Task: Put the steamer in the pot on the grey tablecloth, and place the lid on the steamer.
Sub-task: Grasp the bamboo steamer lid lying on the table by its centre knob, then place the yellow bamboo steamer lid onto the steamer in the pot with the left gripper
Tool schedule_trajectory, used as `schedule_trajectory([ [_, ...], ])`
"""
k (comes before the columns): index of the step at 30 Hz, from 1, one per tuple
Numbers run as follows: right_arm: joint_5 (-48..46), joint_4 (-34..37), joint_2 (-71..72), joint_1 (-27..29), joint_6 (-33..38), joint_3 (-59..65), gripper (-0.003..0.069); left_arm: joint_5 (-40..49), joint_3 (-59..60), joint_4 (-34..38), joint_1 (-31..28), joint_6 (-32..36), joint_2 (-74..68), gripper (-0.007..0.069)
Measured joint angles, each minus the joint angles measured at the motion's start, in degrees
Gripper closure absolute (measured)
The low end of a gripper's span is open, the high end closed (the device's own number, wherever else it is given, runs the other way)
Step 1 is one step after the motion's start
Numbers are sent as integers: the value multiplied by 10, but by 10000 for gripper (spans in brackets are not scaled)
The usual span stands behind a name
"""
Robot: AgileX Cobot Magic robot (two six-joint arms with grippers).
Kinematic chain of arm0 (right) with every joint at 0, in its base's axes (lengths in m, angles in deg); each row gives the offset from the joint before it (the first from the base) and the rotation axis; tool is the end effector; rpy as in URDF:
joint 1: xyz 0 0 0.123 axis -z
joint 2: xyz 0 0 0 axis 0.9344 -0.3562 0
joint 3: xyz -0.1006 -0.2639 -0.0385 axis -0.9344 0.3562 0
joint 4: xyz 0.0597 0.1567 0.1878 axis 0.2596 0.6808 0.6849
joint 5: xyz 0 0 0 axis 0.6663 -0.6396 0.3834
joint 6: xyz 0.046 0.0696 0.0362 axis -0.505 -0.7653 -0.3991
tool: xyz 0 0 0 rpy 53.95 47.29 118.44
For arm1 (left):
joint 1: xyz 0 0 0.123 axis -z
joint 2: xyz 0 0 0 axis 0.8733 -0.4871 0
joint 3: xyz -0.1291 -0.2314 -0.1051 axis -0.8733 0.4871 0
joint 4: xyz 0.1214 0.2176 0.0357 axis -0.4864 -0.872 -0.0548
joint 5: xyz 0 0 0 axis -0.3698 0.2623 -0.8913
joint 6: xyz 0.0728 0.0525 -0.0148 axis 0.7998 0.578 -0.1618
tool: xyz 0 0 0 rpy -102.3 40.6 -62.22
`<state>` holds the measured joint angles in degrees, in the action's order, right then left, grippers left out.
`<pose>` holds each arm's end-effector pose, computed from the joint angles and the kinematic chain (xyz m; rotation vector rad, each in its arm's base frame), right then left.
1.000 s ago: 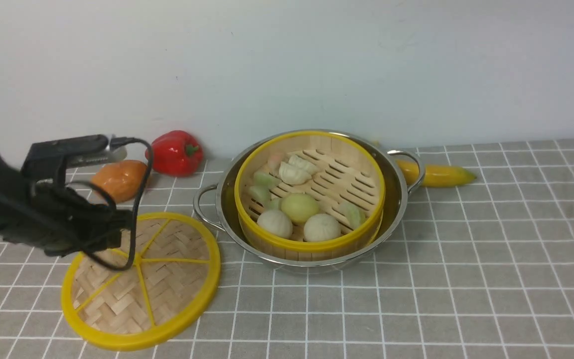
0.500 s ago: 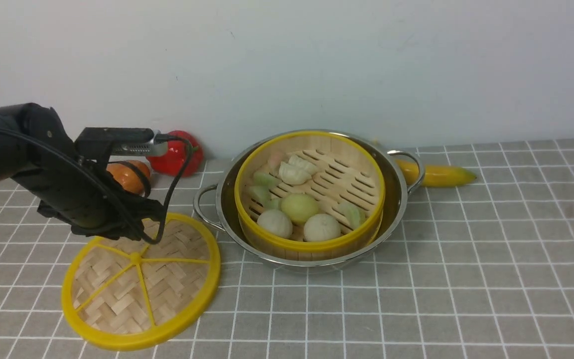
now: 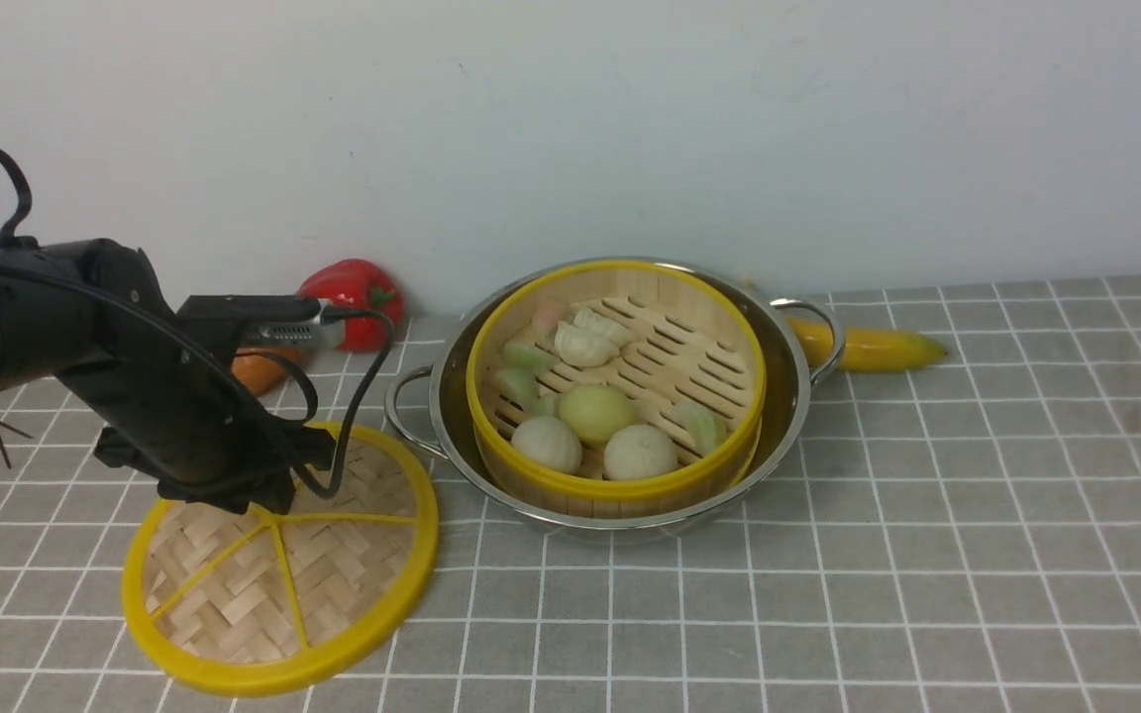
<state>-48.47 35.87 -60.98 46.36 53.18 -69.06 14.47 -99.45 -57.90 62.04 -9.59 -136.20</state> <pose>0.0479 0.0268 0.5306 -0.2674 1.9148 0.4452 0.3615 -0.0132 0.1737 0.0999 2.8902 -0.0866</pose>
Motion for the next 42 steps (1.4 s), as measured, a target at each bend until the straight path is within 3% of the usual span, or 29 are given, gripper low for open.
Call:
schedule_trajectory([
  [5, 0, 0, 0, 0, -2, 0, 179, 0, 0, 1, 0, 0, -14, 386],
  [8, 0, 0, 0, 0, -2, 0, 179, 2, -1, 1, 0, -3, -14, 426],
  [10, 0, 0, 0, 0, -2, 0, 179, 13, -4, -1, 0, -5, -14, 501],
  [13, 0, 0, 0, 0, -2, 0, 179, 45, -18, -18, 0, -8, -12, 507],
  [17, 0, 0, 0, 0, -2, 0, 179, 161, -108, -108, 0, -41, 3, 507],
  [21, 0, 0, 0, 0, -2, 0, 179, 226, -232, -150, 9, -59, 13, 507],
  [24, 0, 0, 0, 0, -3, 0, 179, 234, -294, -137, 36, -44, 10, 507],
  [27, 0, 0, 0, 0, -11, 0, 179, 236, -401, -94, 120, -11, -26, 507],
  [28, 0, 0, 0, 0, -12, 0, 179, 236, -401, -94, 120, -10, -26, 507],
  [33, 0, 2, 0, 0, -18, 0, 179, 248, -514, -107, 240, -6, -131, 507],
  [37, 0, 2, 0, 0, -28, 0, 179, 261, -563, -134, 282, -12, -187, 507],
  [42, 0, 2, 0, 0, -33, 0, 179, 264, -585, -141, 290, -13, -217, 507],
])
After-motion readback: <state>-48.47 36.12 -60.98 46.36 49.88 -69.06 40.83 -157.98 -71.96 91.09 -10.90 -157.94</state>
